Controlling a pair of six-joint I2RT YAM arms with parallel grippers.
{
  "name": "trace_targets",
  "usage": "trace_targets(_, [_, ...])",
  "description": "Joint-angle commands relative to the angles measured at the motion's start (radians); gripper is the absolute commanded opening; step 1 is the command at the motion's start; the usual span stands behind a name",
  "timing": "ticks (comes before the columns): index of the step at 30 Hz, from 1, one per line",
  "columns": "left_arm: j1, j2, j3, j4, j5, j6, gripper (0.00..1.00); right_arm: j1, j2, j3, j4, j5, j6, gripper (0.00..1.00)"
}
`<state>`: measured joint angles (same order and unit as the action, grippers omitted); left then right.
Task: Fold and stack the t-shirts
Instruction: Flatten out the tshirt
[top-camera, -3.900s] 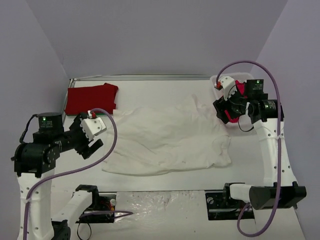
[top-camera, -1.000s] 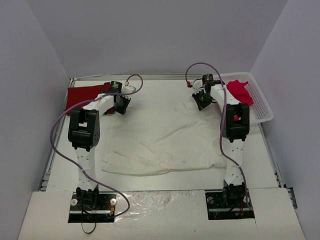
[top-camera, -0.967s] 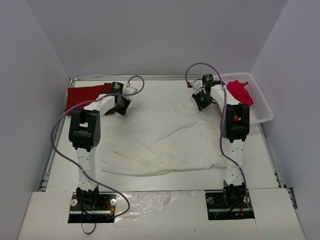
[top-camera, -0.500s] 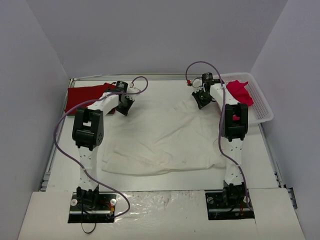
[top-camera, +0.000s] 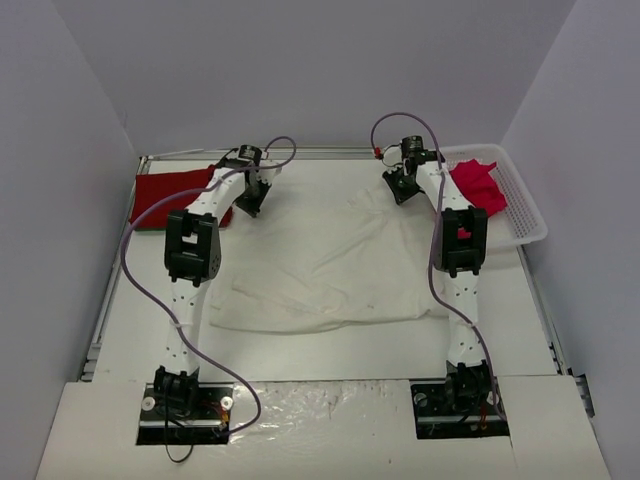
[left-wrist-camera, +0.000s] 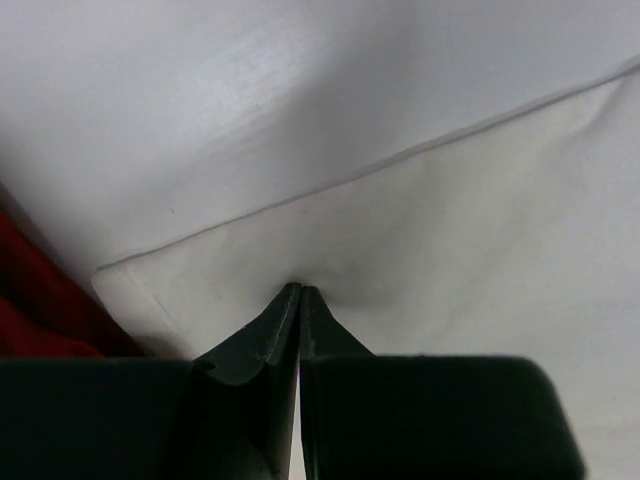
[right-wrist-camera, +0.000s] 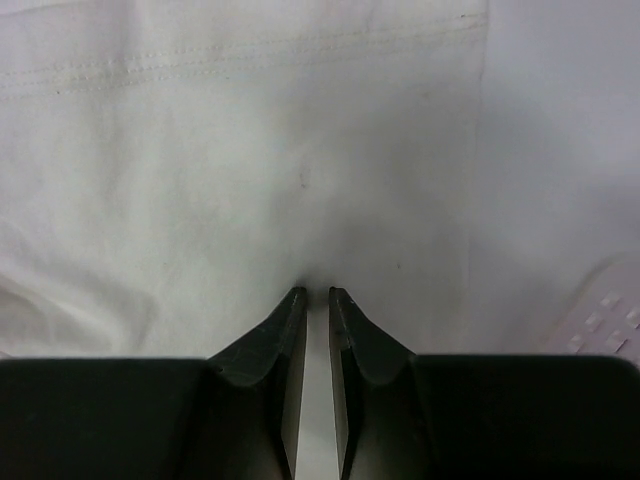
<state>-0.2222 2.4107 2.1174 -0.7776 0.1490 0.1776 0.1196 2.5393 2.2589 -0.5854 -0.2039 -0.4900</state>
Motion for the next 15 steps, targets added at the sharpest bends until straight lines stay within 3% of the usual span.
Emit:
trace_targets(1, [0.021,0.132,0.129,-0.095,-0.032,-0.047,0.02,0.012,0.114,0.025,-0.030,0.064,0.013,0.12])
trace_targets(8, [0.026,0.289,0.458,-0.183,-0.077,-0.064,0.03,0.018,0.188,0.166,-0.014,0.106,0.016,0.16])
trace_targets(15, [0.032,0.288,0.497,-0.103,-0.135,-0.040,0.12,0.038,0.208,0.195,0.122,0.135,0.024,0.22])
